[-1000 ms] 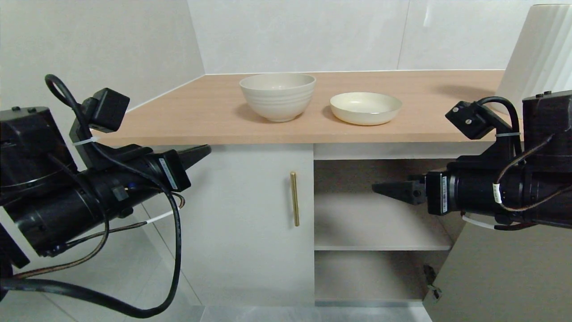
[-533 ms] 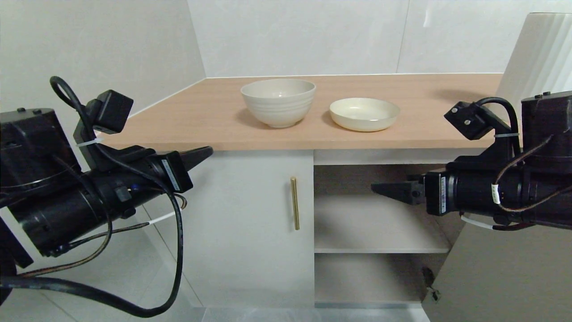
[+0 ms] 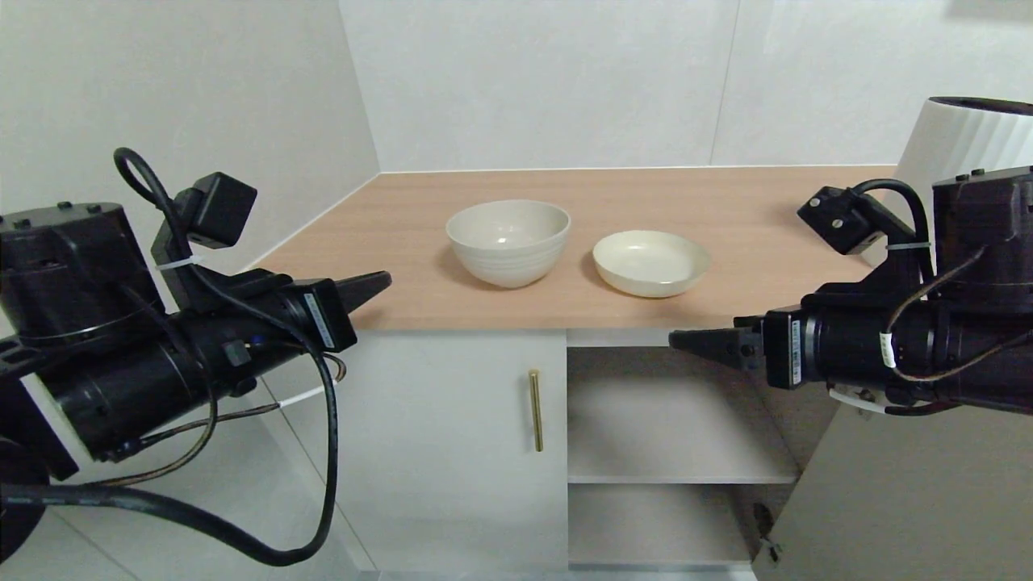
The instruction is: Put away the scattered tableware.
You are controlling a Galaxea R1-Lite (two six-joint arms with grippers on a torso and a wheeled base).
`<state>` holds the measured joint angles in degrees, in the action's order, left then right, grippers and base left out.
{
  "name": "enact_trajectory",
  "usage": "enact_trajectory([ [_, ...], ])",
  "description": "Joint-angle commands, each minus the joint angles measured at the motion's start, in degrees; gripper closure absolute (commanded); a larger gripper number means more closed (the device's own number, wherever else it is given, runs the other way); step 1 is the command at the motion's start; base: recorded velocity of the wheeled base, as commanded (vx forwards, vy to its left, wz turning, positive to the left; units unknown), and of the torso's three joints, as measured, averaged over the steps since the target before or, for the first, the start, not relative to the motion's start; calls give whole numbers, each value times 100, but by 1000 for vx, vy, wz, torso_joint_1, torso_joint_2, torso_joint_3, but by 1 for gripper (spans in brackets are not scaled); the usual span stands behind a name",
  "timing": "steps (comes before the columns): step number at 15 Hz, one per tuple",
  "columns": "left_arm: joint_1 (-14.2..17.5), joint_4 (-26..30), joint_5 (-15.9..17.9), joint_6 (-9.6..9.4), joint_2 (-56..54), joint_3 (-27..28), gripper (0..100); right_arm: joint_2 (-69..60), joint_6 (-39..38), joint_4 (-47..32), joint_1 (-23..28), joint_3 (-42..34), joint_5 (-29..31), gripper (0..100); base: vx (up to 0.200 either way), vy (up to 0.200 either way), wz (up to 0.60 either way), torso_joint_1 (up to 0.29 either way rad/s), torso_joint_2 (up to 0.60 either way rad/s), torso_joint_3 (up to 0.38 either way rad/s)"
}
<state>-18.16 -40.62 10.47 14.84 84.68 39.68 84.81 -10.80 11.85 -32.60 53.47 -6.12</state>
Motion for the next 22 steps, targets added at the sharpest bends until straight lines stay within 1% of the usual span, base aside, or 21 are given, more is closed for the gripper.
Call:
enact_trajectory([
  [1,-3,-7,-1,2,31,5,100,27,-1,2,-1,6,-3,0,0,0,0,163,-456,-295],
  [12,-47,-16,-1,2,146,-22,100,97,-1,10,8,6,6,0,0,0,0,204,-493,-287],
  [14,-47,-16,-1,2,137,-22,100,123,-1,133,17,-29,14,0,0,0,0,220,-508,-276],
  [17,-47,-7,-1,2,146,-31,100,159,166,274,52,-126,14,0,0,0,0,84,-180,-93],
  [18,-56,-7,-10,2,146,-39,0,167,166,327,52,-135,14,0,0,0,0,0,0,0],
  [22,-73,-7,-1,2,137,-39,0,176,166,327,52,-109,32,0,0,0,0,0,0,0],
])
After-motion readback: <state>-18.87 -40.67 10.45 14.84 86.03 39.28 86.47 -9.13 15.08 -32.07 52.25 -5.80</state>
